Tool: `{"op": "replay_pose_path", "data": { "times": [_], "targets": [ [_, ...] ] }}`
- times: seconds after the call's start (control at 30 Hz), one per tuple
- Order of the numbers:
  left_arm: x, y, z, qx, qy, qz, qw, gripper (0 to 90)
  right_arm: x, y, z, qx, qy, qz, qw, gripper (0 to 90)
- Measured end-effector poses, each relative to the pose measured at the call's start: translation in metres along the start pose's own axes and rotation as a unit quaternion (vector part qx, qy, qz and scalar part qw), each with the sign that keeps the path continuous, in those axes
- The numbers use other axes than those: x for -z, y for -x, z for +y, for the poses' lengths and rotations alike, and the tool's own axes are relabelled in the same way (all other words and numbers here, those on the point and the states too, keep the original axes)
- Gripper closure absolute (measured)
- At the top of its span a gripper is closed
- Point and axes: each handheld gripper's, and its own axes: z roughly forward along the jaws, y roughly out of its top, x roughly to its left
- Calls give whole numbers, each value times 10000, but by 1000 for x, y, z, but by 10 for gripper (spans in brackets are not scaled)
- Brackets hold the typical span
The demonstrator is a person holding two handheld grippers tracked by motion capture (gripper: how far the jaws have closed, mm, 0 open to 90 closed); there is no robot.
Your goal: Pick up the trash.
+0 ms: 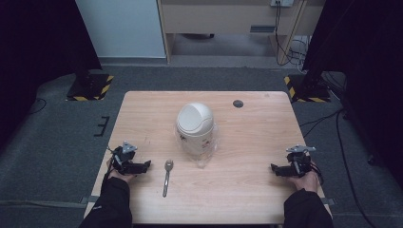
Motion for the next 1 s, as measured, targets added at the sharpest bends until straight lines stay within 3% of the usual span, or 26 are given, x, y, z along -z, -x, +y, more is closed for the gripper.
{"op": "replay_pose_path", "data": {
  "times": [0.17, 0.33, 0.43, 0.77, 1.0],
  "targets": [
    [16, 0, 10, 227, 609, -119, 9978, 124, 0, 0, -1, 6, 26, 10, 10000, 6],
    [30, 5, 23, 288, 1169, -327, 9922, 112, 0, 0, -1, 9, 39, 8, 10000, 5],
    [36, 10, 34, 224, 1413, -412, 9889, 108, 0, 0, -1, -9, 63, 3, 10000, 5],
    [47, 26, 67, -87, 1872, -564, 9807, 97, -1, -1, -3, -17, 190, -21, 9998, 4],
    [46, 35, 93, -111, 2086, -656, 9757, 82, -2, -2, -3, -41, 214, -45, 9998, 5]
  ]
}}
